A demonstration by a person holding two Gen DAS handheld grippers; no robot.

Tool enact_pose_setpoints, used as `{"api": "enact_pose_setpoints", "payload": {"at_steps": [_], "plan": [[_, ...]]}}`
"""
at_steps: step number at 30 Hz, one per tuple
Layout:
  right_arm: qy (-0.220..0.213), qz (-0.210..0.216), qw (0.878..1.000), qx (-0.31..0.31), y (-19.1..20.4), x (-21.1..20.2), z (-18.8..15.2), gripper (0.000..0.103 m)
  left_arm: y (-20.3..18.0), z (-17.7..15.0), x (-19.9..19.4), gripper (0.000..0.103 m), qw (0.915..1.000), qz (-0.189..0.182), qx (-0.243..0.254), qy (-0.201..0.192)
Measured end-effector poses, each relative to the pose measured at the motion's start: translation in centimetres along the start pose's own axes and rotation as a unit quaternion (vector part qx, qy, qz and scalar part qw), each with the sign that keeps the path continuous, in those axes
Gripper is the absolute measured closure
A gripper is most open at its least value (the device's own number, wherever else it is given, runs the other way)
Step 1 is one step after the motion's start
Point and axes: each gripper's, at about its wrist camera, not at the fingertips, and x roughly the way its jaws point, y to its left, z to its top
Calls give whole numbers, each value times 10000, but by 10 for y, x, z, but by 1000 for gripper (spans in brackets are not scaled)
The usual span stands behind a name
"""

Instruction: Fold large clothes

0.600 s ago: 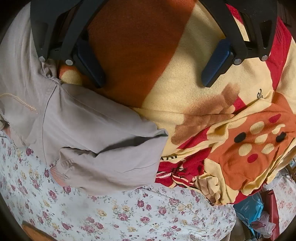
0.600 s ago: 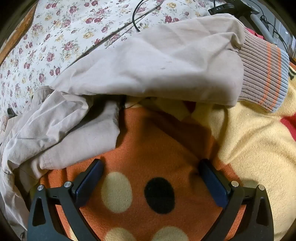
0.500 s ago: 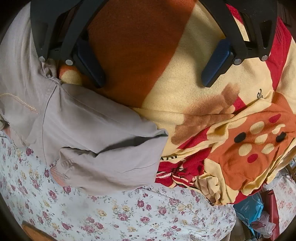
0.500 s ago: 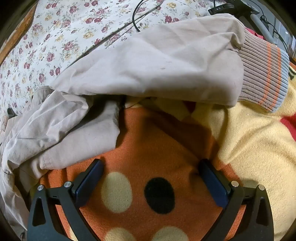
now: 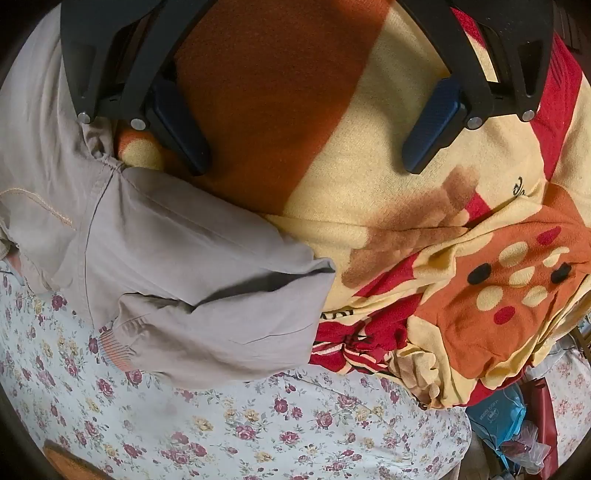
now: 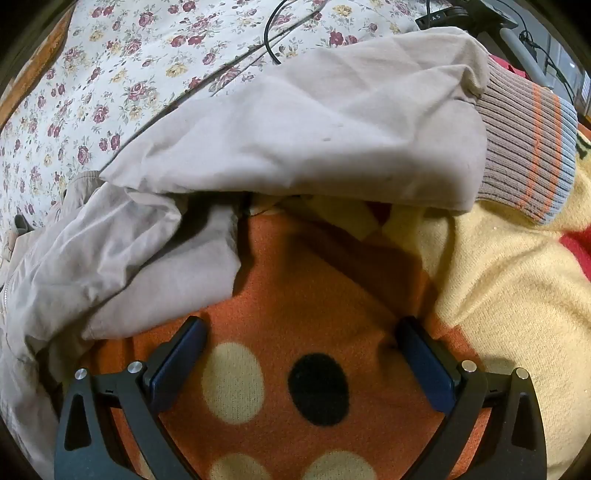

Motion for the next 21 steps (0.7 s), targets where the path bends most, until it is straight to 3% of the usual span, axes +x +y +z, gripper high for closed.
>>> {"api": "enact_pose_setpoints", "payload": {"at_steps": [21], "plan": [[44,-61,10000,-51,3,1,1,1,0,0,-1,0,10000,-12,-10,75]]}}
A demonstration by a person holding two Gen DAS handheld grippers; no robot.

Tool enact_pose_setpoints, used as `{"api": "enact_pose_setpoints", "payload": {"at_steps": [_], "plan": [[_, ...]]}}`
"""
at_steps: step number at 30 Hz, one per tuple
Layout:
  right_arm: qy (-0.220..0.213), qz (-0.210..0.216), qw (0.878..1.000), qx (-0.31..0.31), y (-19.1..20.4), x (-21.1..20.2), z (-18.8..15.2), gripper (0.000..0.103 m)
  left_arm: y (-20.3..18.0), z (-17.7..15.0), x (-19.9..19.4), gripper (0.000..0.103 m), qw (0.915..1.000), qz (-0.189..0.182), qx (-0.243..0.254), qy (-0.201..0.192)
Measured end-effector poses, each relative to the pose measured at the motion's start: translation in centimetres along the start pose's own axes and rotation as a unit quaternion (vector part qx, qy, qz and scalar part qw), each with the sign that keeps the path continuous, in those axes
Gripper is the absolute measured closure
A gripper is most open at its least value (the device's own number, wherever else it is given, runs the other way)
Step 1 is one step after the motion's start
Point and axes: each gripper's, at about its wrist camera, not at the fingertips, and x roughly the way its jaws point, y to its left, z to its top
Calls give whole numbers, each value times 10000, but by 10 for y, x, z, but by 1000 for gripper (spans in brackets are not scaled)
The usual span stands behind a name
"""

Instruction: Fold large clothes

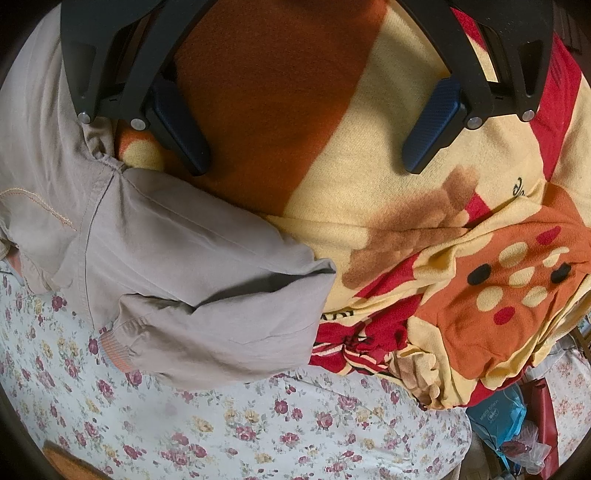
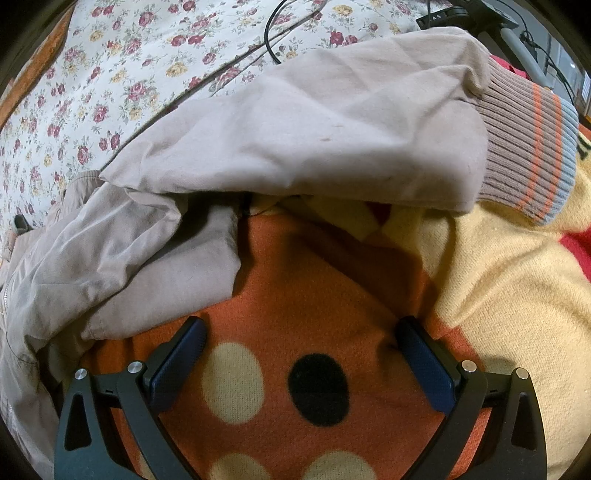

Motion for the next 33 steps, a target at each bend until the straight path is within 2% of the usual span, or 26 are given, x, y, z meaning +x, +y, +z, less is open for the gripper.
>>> {"api": "enact_pose_setpoints", "payload": {"at_steps": [5,7,10,13,17,22,29,33], "plan": [[111,136,9998,3,1,-6,7,2,3,-2,-13,0,9994,-183,19,293],[180,-1,9998,-70,3,-20,4,3,2,-7,-25,0,9994,-237,134,202],[70,-60,9996,-265,16,-62,-2,2,0,-12,-49,0,9991,-249,343,-40],[33,139,9989,-451,33,-109,-12,1,-8,-10,-69,0,9976,-463,462,-249],[90,695,9952,-680,63,-161,-31,1,-16,-15,-101,0,9947,-672,577,-522],[-29,1305,9857,-1069,112,-207,-51,1,-24,-15,-116,0,9920,-939,626,-570],[-208,1904,9718,-1376,181,-216,-59,1,-32,-26,-119,0,9899,-1173,612,-506],[-228,1952,9694,-1472,215,-208,-64,1,-36,-29,-116,0,9894,-1196,666,-493]]}}
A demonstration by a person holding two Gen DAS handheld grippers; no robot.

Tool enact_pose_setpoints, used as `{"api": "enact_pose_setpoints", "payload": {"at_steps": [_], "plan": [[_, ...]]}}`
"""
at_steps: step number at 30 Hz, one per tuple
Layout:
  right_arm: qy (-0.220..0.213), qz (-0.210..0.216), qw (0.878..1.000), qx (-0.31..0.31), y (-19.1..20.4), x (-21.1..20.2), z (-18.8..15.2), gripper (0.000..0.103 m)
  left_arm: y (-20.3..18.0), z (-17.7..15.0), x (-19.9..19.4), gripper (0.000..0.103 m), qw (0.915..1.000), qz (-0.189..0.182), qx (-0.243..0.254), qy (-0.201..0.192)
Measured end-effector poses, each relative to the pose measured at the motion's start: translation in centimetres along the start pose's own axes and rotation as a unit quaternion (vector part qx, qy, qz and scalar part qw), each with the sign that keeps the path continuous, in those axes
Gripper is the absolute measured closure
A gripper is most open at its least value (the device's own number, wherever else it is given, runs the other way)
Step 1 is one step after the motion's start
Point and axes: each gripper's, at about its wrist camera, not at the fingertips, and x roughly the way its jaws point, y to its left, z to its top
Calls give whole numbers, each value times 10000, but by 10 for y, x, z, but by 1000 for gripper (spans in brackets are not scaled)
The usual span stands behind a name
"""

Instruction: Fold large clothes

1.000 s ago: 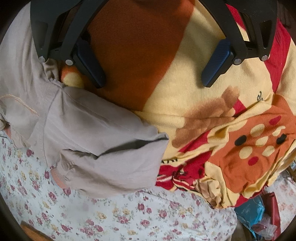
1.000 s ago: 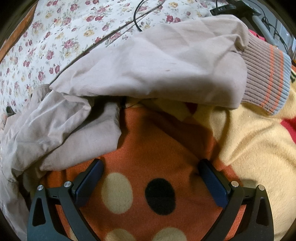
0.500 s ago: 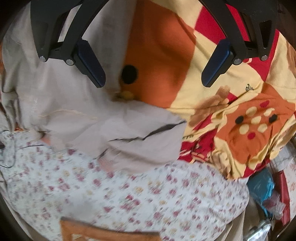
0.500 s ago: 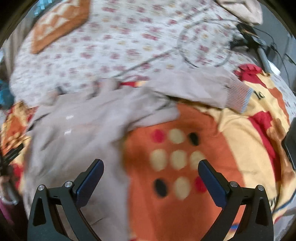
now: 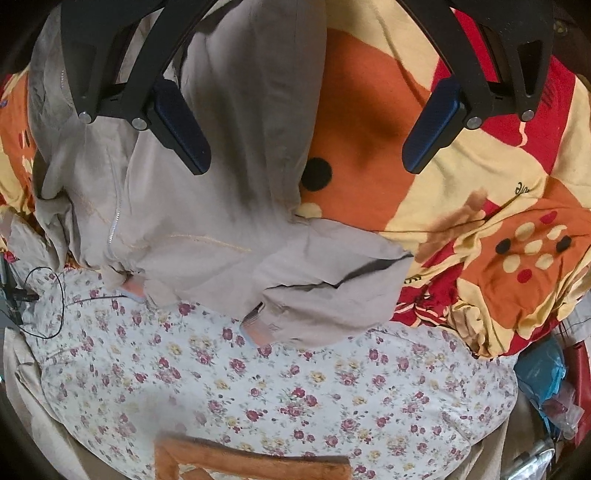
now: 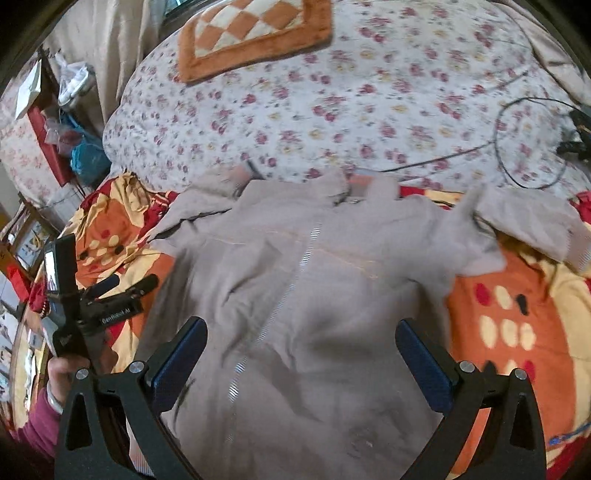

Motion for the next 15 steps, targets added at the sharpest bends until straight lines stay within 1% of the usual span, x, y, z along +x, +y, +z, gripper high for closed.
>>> {"api": "enact_pose_setpoints", "payload": {"at_steps": [2,7,12,15], "plan": [[-41,-102,9999,-75,13,10,1,1,0,0,1,0,10000,7,19,-25],[-34,-122,9999,-105,32,33,0,1,1,-2,1,0,10000,7,29,-89],[-82,-313,9992,-235,48,52,-2,1,3,-4,7,0,10000,45,29,1],[-86,-367,9991,-212,50,60,-3,1,4,-4,9,0,10000,42,-12,9]]}}
